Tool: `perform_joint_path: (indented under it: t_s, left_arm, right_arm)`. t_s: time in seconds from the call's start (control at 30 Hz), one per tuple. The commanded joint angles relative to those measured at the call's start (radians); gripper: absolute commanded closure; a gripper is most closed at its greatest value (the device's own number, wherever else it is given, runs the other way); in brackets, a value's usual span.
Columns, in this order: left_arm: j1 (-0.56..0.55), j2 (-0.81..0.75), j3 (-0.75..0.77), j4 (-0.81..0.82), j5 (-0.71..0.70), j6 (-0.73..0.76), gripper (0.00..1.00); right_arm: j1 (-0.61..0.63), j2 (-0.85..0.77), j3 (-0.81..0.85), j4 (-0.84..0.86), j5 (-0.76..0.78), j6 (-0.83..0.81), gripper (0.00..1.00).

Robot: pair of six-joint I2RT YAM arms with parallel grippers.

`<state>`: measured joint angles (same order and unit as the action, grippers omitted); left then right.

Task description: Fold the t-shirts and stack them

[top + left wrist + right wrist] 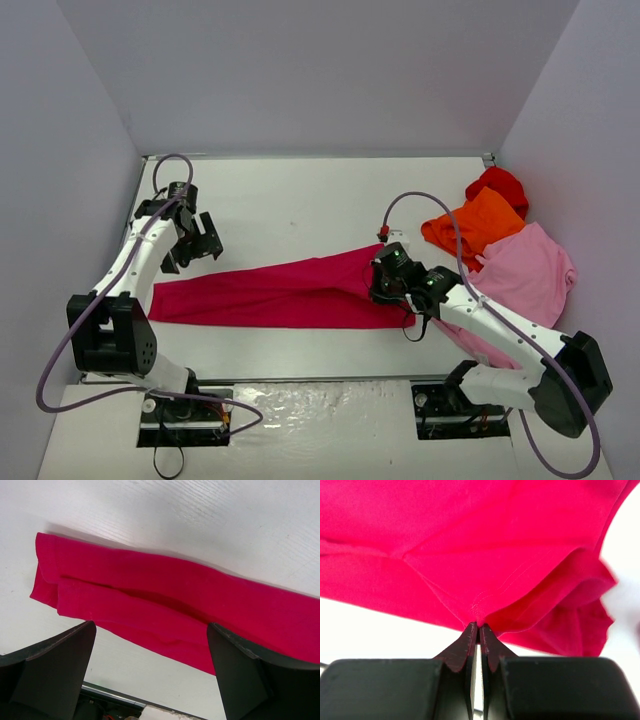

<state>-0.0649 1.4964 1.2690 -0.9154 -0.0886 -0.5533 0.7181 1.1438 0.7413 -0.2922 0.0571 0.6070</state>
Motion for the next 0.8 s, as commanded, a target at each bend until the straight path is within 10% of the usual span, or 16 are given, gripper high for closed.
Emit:
perform_joint_path:
  t_s: [0.0, 0.2, 0.4, 0.77]
  left_arm:
    - [-0.011, -0.057, 0.026, -0.003, -0.026, -0.011, 0.08]
    - [-0.02, -0.054, 0.026, -0.003, -0.028, -0.009, 0.08]
    - [-0.033, -0.04, 0.031, 0.0, -0.026, -0.004, 0.08]
    - [-0.036, -0.029, 0.037, -0.002, -0.026, 0.001, 0.08]
  right_arm:
    - [0.073, -0.057, -0.024, -0.037, 0.044, 0.101, 1.0]
    - [0.214, -0.095, -0.073, -0.038, 0.1, 0.239, 1.0]
    - [0.403, -0.115, -0.095, -0.057, 0.19, 0.382, 0.66]
    - [0.388, -0.051, 0.034, -0.159, 0.414, 0.318, 0.65]
